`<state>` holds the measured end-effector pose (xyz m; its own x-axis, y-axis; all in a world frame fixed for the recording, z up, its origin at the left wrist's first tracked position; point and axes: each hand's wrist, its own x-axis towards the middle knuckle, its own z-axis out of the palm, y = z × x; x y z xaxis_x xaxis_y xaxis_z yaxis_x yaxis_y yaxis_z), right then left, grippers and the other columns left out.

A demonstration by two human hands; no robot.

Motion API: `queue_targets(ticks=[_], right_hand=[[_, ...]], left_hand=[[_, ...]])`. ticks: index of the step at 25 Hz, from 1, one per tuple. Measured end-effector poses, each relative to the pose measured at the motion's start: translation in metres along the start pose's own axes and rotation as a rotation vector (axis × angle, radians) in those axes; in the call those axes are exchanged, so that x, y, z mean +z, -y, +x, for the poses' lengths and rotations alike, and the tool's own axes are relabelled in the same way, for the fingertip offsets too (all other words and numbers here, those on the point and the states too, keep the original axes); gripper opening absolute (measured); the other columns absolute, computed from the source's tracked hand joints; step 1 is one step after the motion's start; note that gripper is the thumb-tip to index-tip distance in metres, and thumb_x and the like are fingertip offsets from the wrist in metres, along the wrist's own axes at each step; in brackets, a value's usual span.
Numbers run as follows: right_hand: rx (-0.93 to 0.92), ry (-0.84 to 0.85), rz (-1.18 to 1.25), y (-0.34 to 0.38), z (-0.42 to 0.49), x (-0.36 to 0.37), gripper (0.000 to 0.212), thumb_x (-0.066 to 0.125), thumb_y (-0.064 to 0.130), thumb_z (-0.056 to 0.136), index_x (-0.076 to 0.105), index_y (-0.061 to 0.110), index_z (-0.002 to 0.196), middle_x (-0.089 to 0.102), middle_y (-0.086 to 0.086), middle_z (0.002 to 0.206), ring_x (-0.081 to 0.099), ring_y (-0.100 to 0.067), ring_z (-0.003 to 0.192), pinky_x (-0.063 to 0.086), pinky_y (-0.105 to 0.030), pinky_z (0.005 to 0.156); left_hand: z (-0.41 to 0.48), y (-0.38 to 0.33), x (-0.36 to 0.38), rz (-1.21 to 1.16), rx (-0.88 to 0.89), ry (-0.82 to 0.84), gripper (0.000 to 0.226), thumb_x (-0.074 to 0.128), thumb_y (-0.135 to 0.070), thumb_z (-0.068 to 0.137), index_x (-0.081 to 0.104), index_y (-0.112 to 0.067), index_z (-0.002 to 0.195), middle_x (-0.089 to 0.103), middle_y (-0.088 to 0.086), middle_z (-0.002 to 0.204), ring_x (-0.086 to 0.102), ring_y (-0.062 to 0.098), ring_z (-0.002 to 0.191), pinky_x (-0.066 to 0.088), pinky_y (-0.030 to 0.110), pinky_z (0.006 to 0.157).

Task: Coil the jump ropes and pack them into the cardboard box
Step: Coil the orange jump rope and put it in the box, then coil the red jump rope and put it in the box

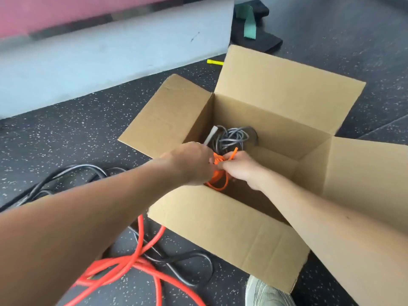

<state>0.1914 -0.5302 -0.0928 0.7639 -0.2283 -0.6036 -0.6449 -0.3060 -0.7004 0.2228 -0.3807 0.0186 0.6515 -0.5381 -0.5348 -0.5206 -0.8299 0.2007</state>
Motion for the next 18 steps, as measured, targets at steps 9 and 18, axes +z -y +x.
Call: queue_targets(ticks=[9,18], right_hand=[[0.158,-0.024,-0.039,-0.019,0.002,0.002,0.019,0.076,0.02,0.079,0.074,0.006,0.093,0.072,-0.007,0.08,0.064,-0.016,0.063,0.049,-0.023,0.055],[-0.486,-0.141,0.074,0.111,-0.105,0.04,0.011,0.067,0.031,0.084,0.076,0.03,0.091,0.073,0.013,0.08,0.068,-0.001,0.073,0.051,-0.018,0.071]], left_hand=[[0.053,-0.018,0.025,0.178,0.051,0.321,0.03,0.04,-0.02,0.104,0.067,-0.016,0.114,0.06,0.015,0.137,0.056,0.03,0.125,0.037,0.025,0.079],[-0.088,0.096,0.031,-0.574,0.078,-0.402,0.013,0.061,-0.018,0.092,0.074,-0.02,0.092,0.07,-0.012,0.071,0.061,0.0,0.063,0.05,0.021,0.068]])
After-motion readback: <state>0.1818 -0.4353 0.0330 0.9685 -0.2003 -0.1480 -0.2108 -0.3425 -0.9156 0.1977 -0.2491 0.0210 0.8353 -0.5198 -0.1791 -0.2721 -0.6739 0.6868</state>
